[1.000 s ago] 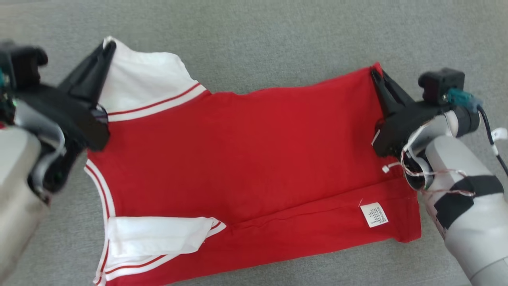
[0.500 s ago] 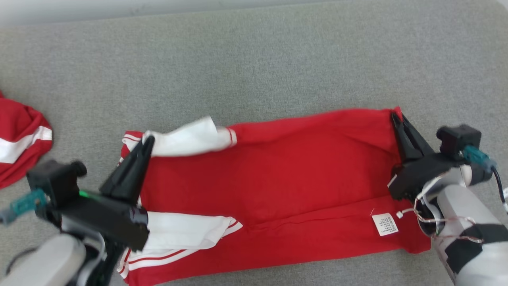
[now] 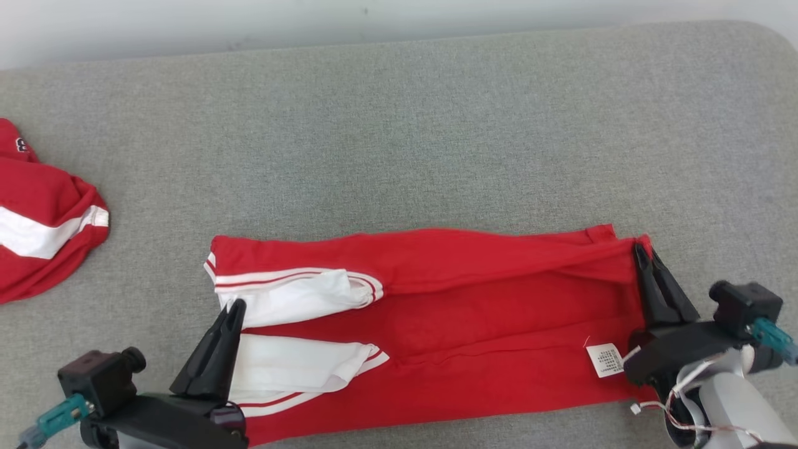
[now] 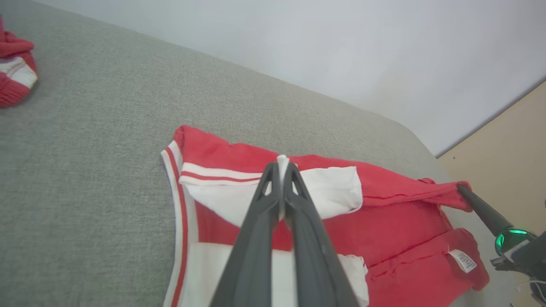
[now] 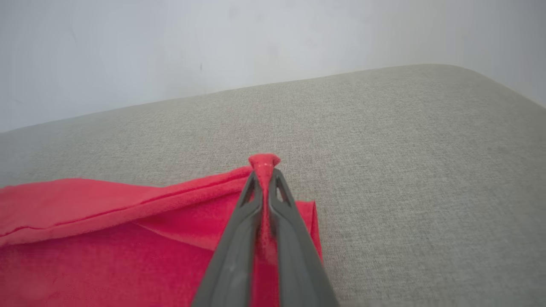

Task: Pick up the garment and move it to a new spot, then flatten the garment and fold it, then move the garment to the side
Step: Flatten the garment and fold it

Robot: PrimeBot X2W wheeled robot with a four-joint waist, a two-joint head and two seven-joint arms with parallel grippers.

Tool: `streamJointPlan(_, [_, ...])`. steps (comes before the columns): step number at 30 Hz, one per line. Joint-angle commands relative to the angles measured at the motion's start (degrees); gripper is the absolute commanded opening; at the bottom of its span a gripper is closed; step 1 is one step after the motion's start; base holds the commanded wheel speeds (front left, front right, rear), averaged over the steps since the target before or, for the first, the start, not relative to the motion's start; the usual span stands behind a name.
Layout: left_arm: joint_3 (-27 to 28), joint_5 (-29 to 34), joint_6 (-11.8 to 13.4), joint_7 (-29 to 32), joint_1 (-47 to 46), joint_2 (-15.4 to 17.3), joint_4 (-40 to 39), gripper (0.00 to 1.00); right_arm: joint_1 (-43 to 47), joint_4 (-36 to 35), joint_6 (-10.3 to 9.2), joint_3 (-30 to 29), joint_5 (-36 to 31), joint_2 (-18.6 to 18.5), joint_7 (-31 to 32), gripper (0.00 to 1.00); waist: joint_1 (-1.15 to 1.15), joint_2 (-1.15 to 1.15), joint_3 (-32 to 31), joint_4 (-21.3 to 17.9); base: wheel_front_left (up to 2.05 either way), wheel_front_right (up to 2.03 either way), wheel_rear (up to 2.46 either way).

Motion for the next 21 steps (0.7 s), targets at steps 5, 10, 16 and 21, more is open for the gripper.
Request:
streamJointPlan(5, [5.32, 2.89, -1.92, -0.09, 3.39, -4.09, 0.59, 1.00, 3.71, -4.14, -0.16, -1.94, 1.40, 0.20, -0.26, 1.00, 0.01, 0.00, -0.74, 0.28, 0.00, 0.00, 0.00])
streamJointPlan(10, [14.67, 9.54, -4.38, -0.08, 6.20, -9.27, 0.95, 1.00, 6.23, -7.37, -0.16, -3.08, 2.44, -0.34, -0.17, 1.00, 0.01, 0.00, -1.41, 0.45, 0.00, 0.00, 0.00])
streamJointPlan(16, [26.93, 26.94, -6.05, -0.09, 8.25, -15.78, 0.64, 1.00, 5.93, -5.63, -0.16, -5.74, 2.44, 0.59, 2.31, 1.00, 0.01, 0.00, -1.70, 0.67, 0.00, 0.00, 0.00])
streamJointPlan(21, [33.46, 36.39, -9.42, -0.09, 9.32, -21.62, 1.84, 1.00, 4.15, -1.29, -0.16, -6.42, 3.44, 1.55, 4.80, 1.00, 0.01, 0.00, -1.61, 1.42, 0.00, 0.00, 0.00])
